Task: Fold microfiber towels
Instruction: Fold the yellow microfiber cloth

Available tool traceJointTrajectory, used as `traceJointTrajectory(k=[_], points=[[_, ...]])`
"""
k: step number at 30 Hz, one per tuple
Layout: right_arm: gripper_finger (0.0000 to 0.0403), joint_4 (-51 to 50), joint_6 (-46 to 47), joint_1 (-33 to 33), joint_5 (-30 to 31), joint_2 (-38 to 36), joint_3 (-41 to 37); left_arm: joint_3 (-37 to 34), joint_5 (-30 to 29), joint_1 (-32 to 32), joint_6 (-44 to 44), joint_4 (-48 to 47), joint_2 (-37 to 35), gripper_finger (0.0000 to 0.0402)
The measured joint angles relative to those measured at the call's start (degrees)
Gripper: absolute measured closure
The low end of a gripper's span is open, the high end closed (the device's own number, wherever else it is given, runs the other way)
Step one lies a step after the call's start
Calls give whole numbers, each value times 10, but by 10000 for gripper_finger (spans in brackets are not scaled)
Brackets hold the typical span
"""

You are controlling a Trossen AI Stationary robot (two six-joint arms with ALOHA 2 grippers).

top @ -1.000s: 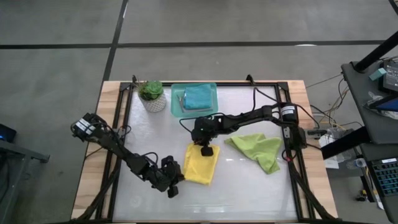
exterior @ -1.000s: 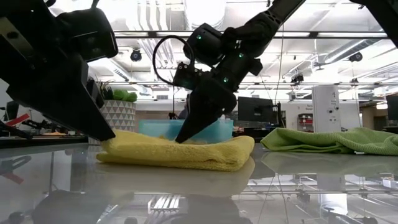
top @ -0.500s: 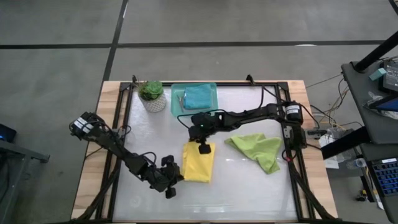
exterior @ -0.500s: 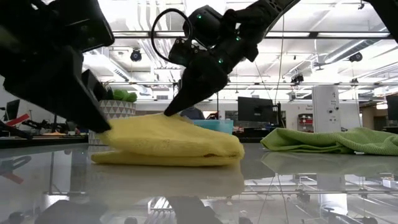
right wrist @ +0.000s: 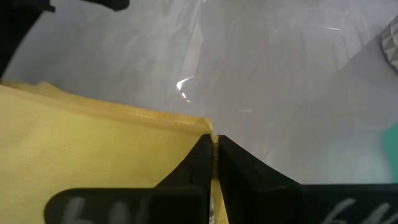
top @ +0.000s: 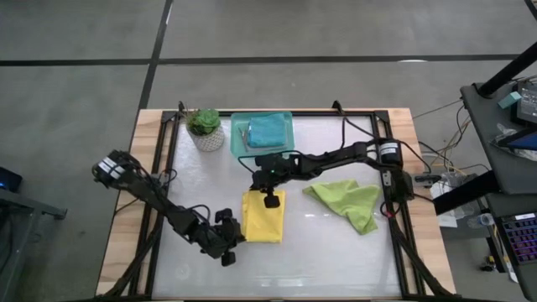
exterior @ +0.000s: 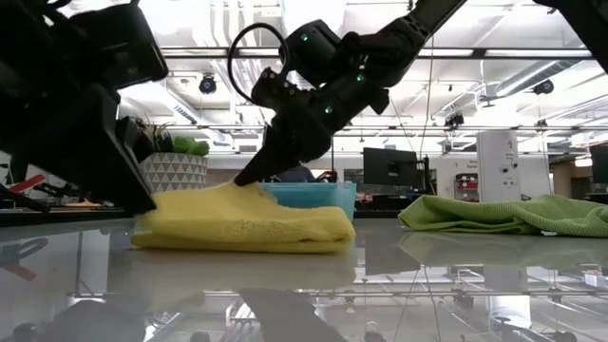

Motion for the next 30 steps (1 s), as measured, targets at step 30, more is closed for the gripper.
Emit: traceJointTrajectory(k=[30], points=[[390, 47, -5, 0, 9, 10, 1, -65, -142, 70, 2, -152, -55, 311]])
